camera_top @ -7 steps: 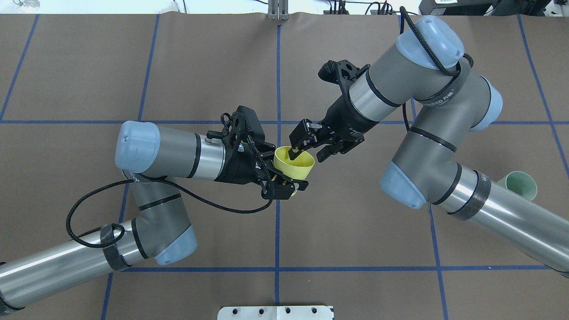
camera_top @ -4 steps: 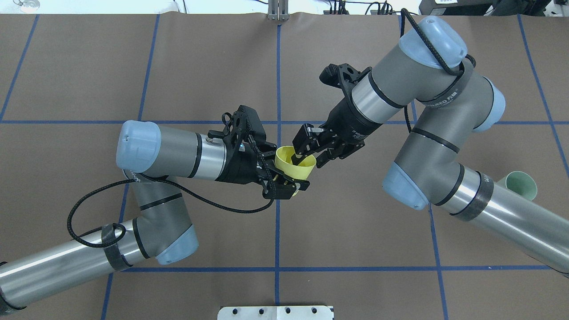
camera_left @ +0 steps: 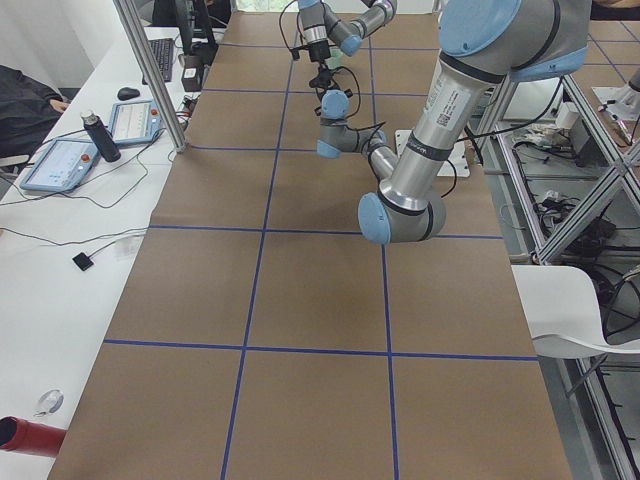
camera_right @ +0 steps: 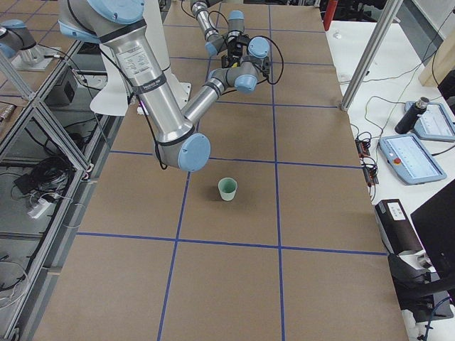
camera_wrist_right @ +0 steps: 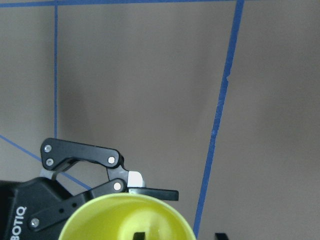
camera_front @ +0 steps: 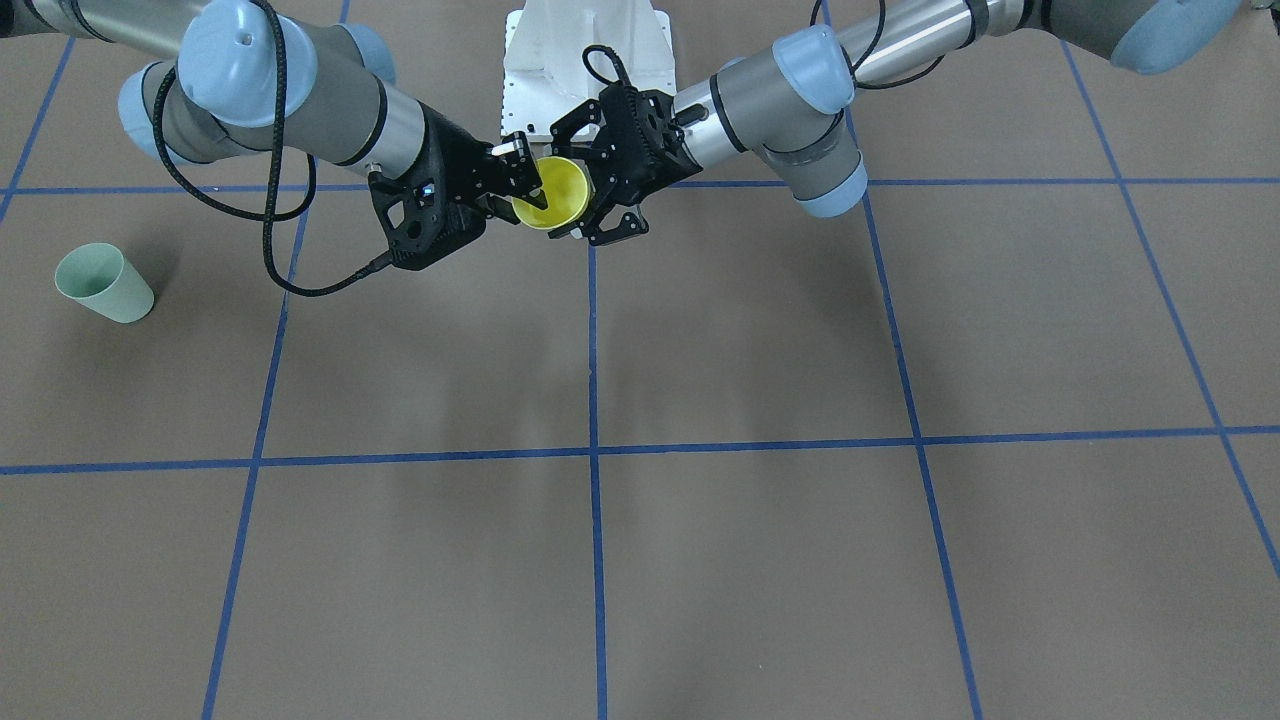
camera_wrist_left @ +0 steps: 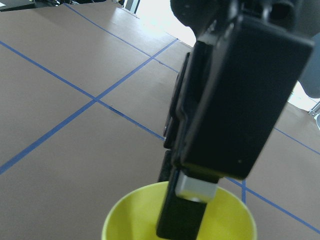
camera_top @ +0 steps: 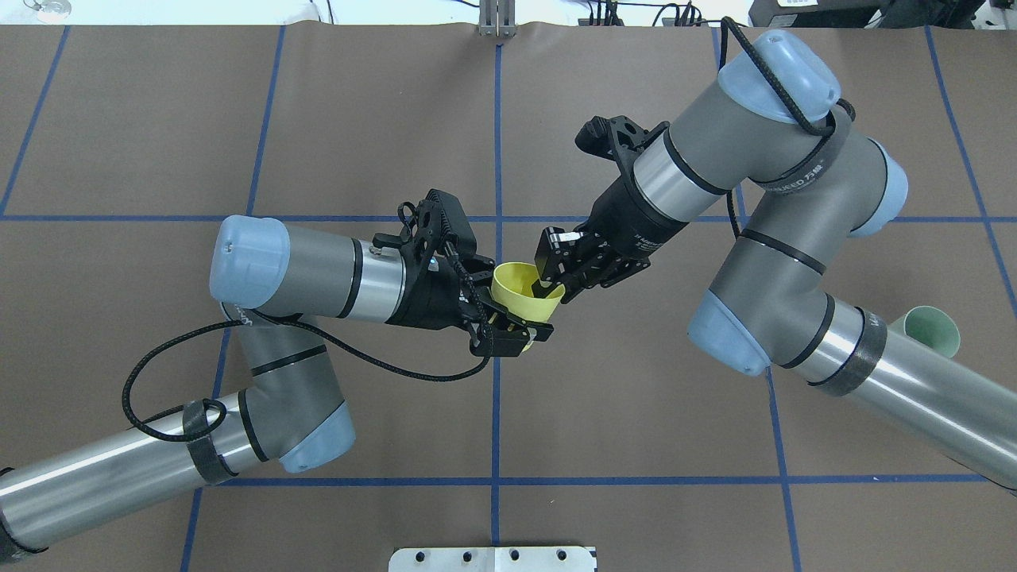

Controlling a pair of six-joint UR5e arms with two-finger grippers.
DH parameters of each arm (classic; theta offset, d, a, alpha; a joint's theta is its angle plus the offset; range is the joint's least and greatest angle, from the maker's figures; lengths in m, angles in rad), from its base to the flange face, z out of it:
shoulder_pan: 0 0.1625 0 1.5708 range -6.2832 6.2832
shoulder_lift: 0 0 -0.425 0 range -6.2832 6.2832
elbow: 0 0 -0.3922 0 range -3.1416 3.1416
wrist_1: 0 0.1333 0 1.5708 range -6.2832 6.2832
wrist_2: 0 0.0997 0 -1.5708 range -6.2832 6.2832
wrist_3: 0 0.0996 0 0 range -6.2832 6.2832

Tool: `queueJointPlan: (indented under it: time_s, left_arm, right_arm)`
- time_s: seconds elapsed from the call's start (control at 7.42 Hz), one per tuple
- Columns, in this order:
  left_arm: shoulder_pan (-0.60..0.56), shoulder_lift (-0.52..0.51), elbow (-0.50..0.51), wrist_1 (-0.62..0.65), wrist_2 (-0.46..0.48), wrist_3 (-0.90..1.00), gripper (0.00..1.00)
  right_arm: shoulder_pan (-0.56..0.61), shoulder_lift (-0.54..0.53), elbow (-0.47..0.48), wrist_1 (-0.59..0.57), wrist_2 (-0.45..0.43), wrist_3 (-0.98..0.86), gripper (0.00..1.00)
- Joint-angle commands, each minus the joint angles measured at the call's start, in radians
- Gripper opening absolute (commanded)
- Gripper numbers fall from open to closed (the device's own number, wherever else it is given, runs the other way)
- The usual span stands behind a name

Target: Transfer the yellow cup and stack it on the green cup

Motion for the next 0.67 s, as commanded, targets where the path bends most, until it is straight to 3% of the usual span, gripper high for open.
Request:
queueJointPlan:
  time_s: [0.0, 0.27, 0.54]
  left_arm:
    - [0.0, -0.001, 0.002, -0.008, -0.005, 0.0, 0.01]
    - [0.0, -0.001, 0.005, -0.006, -0.005, 0.0, 0.01]
    - [0.003, -0.002, 0.01, -0.008, -0.005, 0.0, 0.01]
  right_arm:
    - [0.002, -0.003, 0.002, 0.001, 0.0, 0.0, 0.4]
    - [0.003, -0.005, 0.005, 0.001, 0.0, 0.0, 0.39]
    - [0.003, -0.006, 0.008, 0.001, -0.001, 0.0, 0.24]
